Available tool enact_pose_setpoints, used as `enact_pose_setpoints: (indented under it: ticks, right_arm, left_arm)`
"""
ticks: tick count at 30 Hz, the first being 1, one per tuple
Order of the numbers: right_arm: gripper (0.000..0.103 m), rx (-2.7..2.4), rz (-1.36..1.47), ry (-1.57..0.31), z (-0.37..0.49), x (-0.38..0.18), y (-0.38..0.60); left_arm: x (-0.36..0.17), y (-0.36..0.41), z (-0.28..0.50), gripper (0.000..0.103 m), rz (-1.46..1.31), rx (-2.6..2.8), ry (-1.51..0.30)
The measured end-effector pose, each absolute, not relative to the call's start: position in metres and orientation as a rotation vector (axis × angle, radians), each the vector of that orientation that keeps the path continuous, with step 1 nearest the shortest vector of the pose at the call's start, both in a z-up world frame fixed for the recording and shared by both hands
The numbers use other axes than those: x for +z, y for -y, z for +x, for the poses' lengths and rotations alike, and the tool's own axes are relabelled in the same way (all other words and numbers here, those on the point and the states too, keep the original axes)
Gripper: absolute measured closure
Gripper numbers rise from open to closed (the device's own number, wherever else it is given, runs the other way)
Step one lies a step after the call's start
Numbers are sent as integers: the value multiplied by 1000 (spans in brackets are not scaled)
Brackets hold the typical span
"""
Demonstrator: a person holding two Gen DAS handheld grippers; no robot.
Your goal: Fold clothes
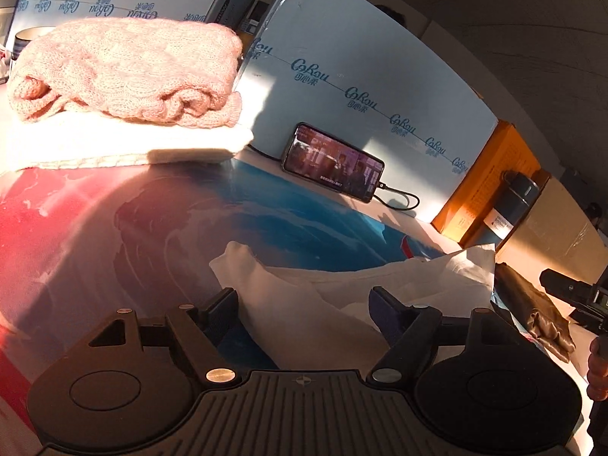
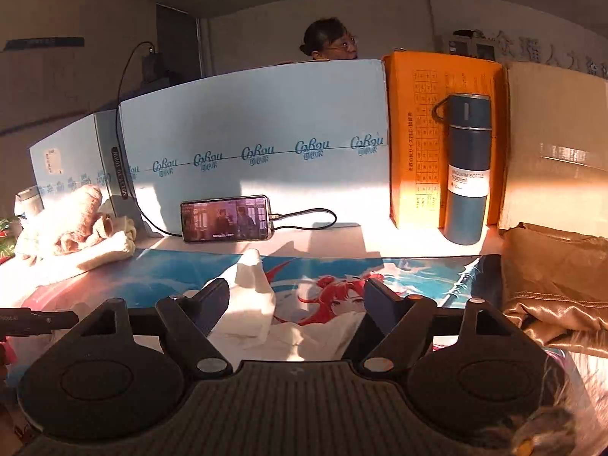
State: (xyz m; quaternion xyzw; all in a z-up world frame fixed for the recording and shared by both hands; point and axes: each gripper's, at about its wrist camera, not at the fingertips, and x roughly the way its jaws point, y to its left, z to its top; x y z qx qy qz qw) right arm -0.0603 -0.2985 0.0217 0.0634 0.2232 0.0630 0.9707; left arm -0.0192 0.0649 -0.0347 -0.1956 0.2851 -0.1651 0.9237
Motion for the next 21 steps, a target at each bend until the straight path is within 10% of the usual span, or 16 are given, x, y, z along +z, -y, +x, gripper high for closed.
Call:
enact_pose_setpoints:
  ticks: [4,6,8,21]
  right_arm:
    - [41,196,185,-523,-13,12,279]
    - [76,231,214,-558,10,7,269]
    - [90,266,242,-594,34,2,259]
    - [96,549,74,-356,76,52,130]
  left_arm:
    - [-36,-64,-12,29,-421,-355,-582]
    - [-38,-64,-9,76,-405,-353,-586]
    - [-38,-65,-11,94,-416,-386,-573]
    - [6,-94,-132,97,-242,-298,-149]
